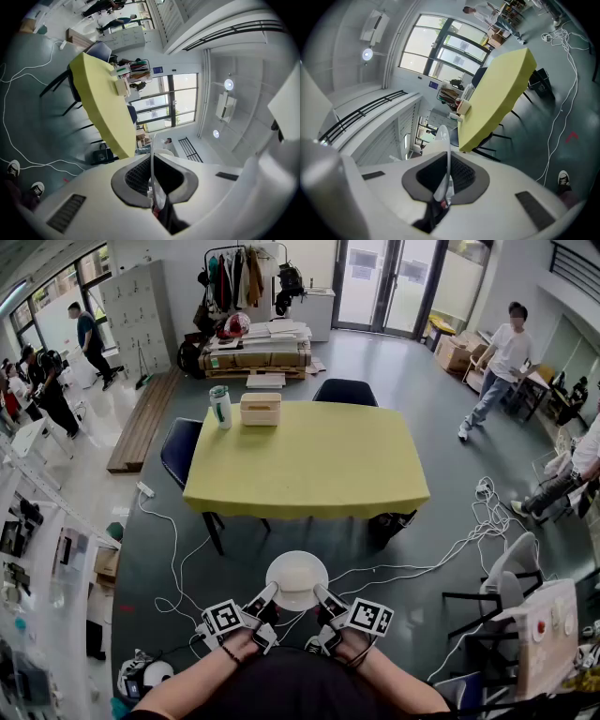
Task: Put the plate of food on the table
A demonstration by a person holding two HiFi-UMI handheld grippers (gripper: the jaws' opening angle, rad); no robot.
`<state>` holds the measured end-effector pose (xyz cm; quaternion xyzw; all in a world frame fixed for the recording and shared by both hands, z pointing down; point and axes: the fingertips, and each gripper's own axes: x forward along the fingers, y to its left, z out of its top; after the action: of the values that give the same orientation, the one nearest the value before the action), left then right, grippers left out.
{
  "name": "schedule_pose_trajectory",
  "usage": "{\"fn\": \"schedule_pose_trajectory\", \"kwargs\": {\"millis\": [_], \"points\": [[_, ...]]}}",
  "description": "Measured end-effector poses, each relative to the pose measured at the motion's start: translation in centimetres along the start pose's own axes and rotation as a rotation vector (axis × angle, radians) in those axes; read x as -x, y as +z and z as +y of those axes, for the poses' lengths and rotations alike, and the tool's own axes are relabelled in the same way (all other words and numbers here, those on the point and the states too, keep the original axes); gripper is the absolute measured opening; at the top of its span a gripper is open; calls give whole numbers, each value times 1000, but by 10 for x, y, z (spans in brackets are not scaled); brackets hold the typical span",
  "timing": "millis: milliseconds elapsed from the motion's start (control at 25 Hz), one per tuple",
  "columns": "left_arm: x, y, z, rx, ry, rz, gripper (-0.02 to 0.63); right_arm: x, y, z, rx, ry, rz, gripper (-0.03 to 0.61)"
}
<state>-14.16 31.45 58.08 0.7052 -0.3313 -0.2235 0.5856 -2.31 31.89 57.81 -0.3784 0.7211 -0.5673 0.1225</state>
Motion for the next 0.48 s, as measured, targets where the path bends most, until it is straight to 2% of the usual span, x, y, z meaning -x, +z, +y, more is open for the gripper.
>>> {"fn": "schedule_pose_trajectory", "kwargs": {"millis": [480], "points": [[7,-5,-2,29,-16,2,18,4,-9,1,2,-6,1,25]]}}
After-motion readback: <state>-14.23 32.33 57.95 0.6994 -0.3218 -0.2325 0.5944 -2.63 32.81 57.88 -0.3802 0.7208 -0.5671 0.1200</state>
